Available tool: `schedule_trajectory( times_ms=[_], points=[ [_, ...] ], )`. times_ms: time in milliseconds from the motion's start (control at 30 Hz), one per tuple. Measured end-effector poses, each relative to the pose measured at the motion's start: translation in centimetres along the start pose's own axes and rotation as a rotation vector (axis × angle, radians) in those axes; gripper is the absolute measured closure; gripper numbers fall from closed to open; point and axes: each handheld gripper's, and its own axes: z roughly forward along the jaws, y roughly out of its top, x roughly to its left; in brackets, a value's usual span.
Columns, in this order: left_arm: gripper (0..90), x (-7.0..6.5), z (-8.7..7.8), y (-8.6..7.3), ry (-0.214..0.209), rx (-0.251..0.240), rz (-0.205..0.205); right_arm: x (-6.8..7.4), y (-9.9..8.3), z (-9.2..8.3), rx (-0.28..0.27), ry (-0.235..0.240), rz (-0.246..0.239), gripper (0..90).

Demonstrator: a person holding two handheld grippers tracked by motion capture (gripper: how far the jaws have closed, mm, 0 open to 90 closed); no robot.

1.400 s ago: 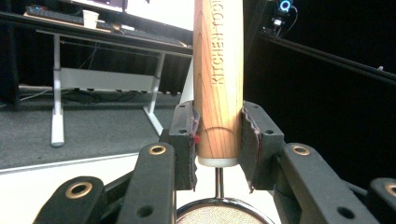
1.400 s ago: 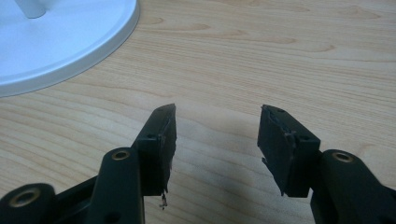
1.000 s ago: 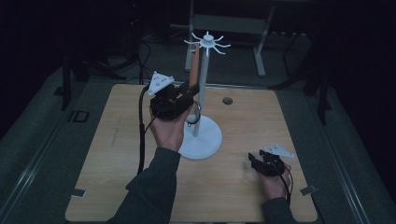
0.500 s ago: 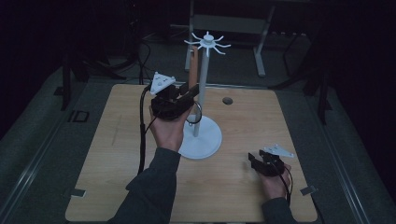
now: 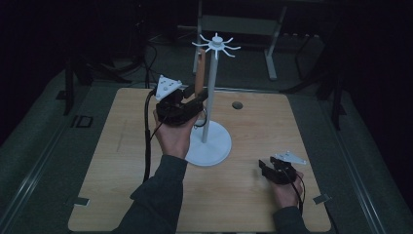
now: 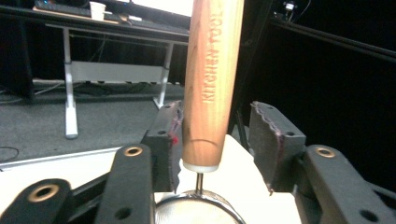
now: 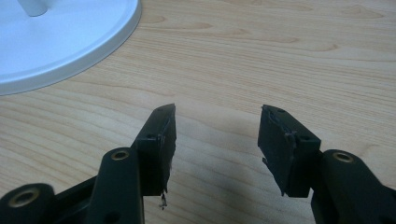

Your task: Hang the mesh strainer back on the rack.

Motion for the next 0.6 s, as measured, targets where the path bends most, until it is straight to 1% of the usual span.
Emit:
schedule_trajectory(
  times_ms=[200, 300, 600],
  points=[
    [49.5, -0.19, -0.17, 0.19, 0.003, -0.01, 0.012, 0.03, -0.01, 0.03, 0.001, 0.0, -0.003, 46.2],
    [49.0, -0.31, -0.21, 0.27, 0.011, -0.008, 0.021, 0.03, -0.01, 0.02, 0.0, 0.0, -0.002, 46.3],
    [49.0, -0.31, -0.31, 0.27, 0.013, -0.01, 0.024, -0.03, -0.01, 0.02, 0.001, -0.002, -0.001, 46.1]
  ],
)
